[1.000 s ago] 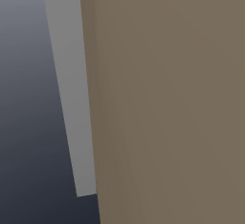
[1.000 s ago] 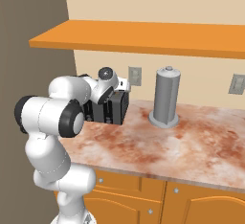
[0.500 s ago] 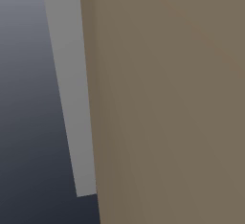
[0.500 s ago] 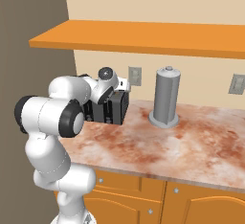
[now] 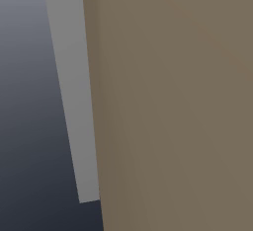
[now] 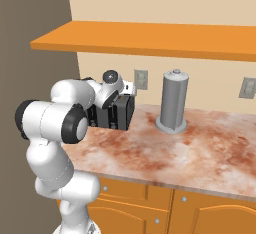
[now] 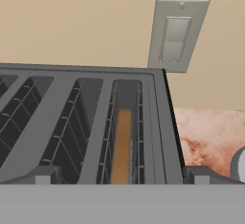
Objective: Start the toaster. Once the lever pops up, take the bread to the plate on the dining counter.
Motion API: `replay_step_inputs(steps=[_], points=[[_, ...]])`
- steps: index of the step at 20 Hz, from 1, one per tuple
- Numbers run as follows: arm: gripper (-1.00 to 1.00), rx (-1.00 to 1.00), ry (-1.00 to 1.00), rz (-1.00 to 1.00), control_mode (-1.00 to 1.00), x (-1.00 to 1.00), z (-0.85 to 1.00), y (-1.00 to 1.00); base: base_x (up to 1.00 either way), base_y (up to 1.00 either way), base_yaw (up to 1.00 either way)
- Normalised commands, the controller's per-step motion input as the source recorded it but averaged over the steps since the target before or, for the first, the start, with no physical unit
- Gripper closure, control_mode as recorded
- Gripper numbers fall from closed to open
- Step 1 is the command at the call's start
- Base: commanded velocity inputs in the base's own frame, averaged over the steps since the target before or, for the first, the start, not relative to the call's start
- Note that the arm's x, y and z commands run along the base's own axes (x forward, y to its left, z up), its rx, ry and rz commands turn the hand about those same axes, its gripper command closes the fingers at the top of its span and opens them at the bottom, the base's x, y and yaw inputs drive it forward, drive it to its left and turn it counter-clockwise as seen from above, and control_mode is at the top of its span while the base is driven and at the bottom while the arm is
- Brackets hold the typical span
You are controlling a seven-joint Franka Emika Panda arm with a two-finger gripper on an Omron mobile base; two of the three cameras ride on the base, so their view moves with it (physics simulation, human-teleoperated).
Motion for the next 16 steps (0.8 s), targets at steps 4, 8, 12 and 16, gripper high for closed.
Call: replay_step_inputs(steps=[4, 8, 12, 16], points=[[-1.00, 0.00, 0.00, 0.00, -1.00, 0.00, 0.00, 0.00, 0.00, 0.00, 0.00], [-1.00, 0.00, 0.00, 0.00, -1.00, 0.00, 0.00, 0.00, 0.00, 0.00, 0.00], [-1.00, 0.00, 0.00, 0.00, -1.00, 0.00, 0.00, 0.00, 0.00, 0.00, 0.00], [-1.00, 0.00, 0.00, 0.00, -1.00, 0.00, 0.00, 0.00, 0.00, 0.00, 0.00]])
